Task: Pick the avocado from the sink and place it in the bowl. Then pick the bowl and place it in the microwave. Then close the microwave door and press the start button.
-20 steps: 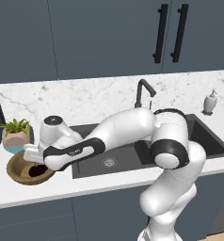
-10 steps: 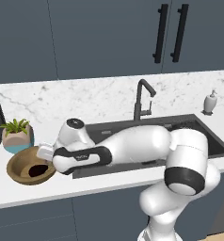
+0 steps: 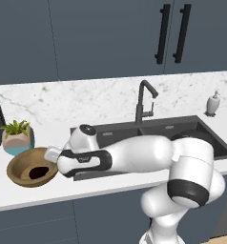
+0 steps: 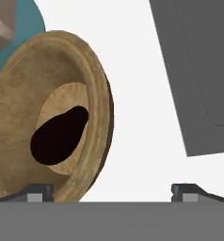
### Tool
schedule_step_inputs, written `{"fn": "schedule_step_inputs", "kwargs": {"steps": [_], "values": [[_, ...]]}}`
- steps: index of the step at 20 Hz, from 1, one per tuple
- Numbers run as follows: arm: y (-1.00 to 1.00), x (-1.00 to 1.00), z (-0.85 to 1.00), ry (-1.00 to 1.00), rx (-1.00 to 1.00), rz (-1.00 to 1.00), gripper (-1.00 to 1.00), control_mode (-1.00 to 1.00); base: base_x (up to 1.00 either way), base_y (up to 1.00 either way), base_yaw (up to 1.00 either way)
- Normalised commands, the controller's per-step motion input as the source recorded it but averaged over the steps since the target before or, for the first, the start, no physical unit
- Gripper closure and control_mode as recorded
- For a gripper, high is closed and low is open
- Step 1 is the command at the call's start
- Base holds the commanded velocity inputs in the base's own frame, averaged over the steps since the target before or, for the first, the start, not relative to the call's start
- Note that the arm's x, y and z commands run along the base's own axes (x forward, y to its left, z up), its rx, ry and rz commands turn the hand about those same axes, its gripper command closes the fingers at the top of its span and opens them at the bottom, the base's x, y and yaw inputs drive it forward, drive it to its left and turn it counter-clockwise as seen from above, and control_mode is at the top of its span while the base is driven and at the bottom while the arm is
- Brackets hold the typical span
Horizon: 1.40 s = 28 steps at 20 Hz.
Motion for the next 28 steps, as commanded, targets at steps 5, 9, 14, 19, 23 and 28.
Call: {"fn": "schedule_step_inputs", "kwargs": {"steps": [5, 9, 14, 19, 23, 28], "values": [[0.0, 0.3, 0.0, 0.02, 0.0, 0.0, -1.0, -1.0, 0.0, 0.0, 0.0], [0.0, 0.31, 0.0, 0.07, 0.0, 0.0, -1.0, -1.0, 0.0, 0.0, 0.0], [0.09, 0.22, -0.01, 0.06, -0.01, 0.0, -1.0, -1.0, 0.0, 0.0, 0.0], [0.11, 0.17, -0.04, 0.03, -0.01, 0.0, -1.0, -1.0, 0.0, 0.0, 0.0], [0.14, 0.07, -0.16, 0.0, -0.01, 0.0, -1.0, -1.0, 0.0, 0.0, 0.0], [0.21, 0.01, -0.28, 0.0, -0.02, 0.0, -1.0, -1.0, 0.0, 0.0, 0.0]]}}
